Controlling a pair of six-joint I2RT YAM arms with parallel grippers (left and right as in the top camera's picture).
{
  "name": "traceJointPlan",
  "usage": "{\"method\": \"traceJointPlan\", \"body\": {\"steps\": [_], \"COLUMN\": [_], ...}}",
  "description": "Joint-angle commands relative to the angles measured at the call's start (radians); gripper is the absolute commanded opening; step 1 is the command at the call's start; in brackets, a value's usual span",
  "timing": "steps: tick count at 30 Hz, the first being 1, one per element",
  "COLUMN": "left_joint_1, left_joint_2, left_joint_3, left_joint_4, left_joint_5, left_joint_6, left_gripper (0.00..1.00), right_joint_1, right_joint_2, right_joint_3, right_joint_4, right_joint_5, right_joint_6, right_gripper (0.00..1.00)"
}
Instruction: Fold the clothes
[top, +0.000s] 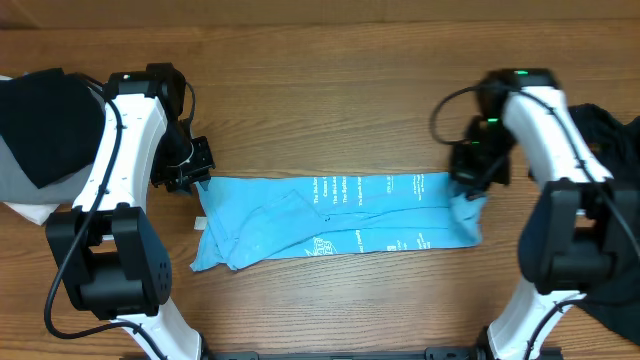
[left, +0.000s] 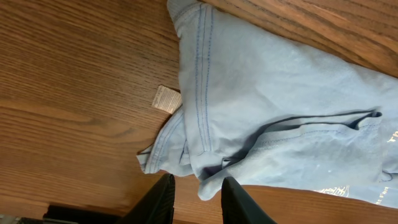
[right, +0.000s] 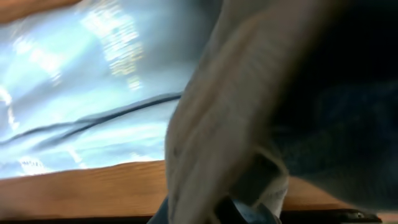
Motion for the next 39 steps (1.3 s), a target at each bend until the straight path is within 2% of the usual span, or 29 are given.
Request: {"method": "traceJointPlan", "body": {"steps": [1, 6, 15, 16, 17, 19, 28, 33, 39], "left_joint_1": [0.004, 0.004, 0.004, 0.004, 0.004, 0.004, 0.004, 0.004, 0.004], "left_joint_2": [-0.010, -0.010, -0.010, -0.010, -0.010, -0.010, -0.010, -0.010, -0.010], "left_joint_3": [0.019, 0.019, 0.019, 0.019, 0.019, 0.019, 0.019, 0.019, 0.019], "left_joint_4": [-0.008, -0.011, -0.020, -0.022, -0.022, -0.022, -0.021, -0.021, -0.020], "left_joint_5": [0.014, 0.014, 0.014, 0.014, 0.014, 0.014, 0.013, 0.013, 0.013], "left_joint_6": [0.001, 0.004, 0.004, 0.004, 0.004, 0.004, 0.004, 0.004, 0.005], "left_gripper": [0.29, 0.29, 0.28, 0.28, 0.28, 0.28, 0.29, 0.29, 0.29], "right_joint_1": [0.105, 0.243, 0.360, 0.368, 0.375, 0.385, 0.390, 0.375, 0.322], "right_joint_2": [-0.025, -0.023, -0.018, -0.018, -0.018, -0.018, -0.018, -0.020, -0.023], "right_joint_3": [0.010, -0.029, -0.042, -0.042, -0.042, -0.042, -0.042, -0.041, -0.042], "right_joint_4": [-0.001, 0.028, 0.103, 0.105, 0.107, 0.113, 0.152, 0.165, 0.094], "right_joint_5": [-0.006, -0.006, -0.010, -0.010, -0.010, -0.011, -0.060, -0.039, 0.128], "right_joint_6": [0.038, 0.092, 0.127, 0.127, 0.127, 0.126, 0.027, 0.028, 0.187], "right_gripper": [0.04, 0.04, 0.04, 0.10, 0.20, 0.24, 0.25, 0.19, 0.20]}}
